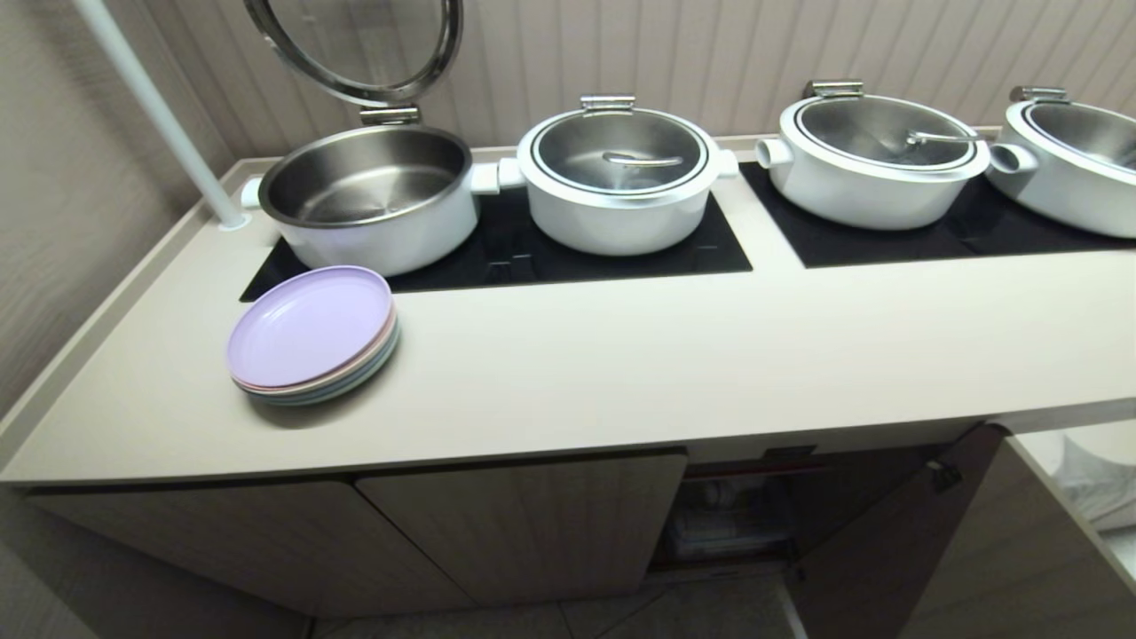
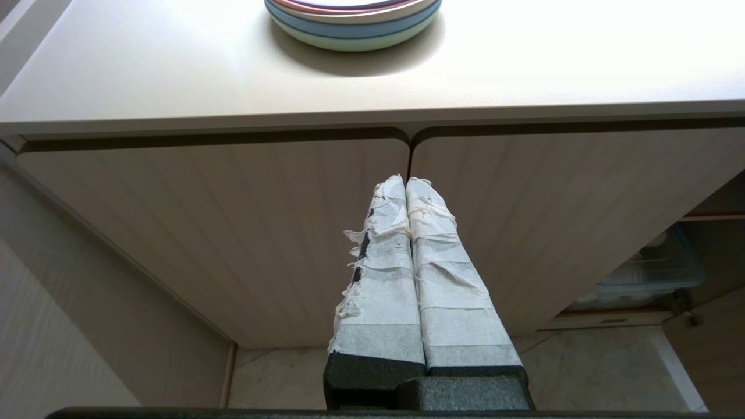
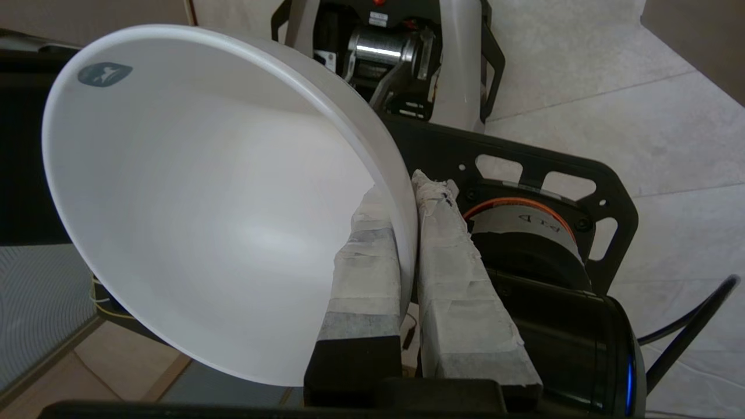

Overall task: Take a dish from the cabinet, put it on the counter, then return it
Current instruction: Put it back into the cabinet

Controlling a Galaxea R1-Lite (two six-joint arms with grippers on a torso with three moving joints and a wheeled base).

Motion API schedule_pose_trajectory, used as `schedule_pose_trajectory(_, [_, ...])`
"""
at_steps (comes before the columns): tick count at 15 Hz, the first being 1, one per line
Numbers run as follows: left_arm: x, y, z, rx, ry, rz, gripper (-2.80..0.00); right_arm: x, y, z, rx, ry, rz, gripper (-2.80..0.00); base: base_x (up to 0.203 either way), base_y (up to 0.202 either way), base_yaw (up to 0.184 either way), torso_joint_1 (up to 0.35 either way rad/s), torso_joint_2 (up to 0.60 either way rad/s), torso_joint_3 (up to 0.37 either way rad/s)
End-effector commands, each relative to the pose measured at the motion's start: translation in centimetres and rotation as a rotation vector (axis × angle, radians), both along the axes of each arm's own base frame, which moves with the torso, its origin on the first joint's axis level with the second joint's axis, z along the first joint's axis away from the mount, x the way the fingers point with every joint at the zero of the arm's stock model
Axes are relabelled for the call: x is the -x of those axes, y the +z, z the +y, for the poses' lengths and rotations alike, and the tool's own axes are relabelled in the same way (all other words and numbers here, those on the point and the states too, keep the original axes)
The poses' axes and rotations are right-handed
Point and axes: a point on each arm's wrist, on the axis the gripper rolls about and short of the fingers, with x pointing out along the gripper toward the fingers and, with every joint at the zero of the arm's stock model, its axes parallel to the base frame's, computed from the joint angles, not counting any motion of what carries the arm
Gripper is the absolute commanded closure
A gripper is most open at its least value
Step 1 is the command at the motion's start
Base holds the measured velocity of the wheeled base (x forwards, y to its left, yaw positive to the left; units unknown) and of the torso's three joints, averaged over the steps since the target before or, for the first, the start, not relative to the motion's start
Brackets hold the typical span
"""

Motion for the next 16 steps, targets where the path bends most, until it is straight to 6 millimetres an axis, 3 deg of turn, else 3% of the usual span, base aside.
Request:
schedule_pose_trajectory(1, [0.00,0.00,0.00,0.001,0.001,0.000,0.00,0.00,0.29,0.00,-0.003,0.000,-0.005,0.00,0.000,0.000,0.000,-0.077,0.17,0.088])
schedule_pose_trajectory(16, [0.00,0.00,0.00,0.001,0.001,0.000,0.00,0.23,0.66,-0.01,-0.004,-0.002,-0.001,0.00,0.000,0.000,0.000,-0.104,0.23,0.116])
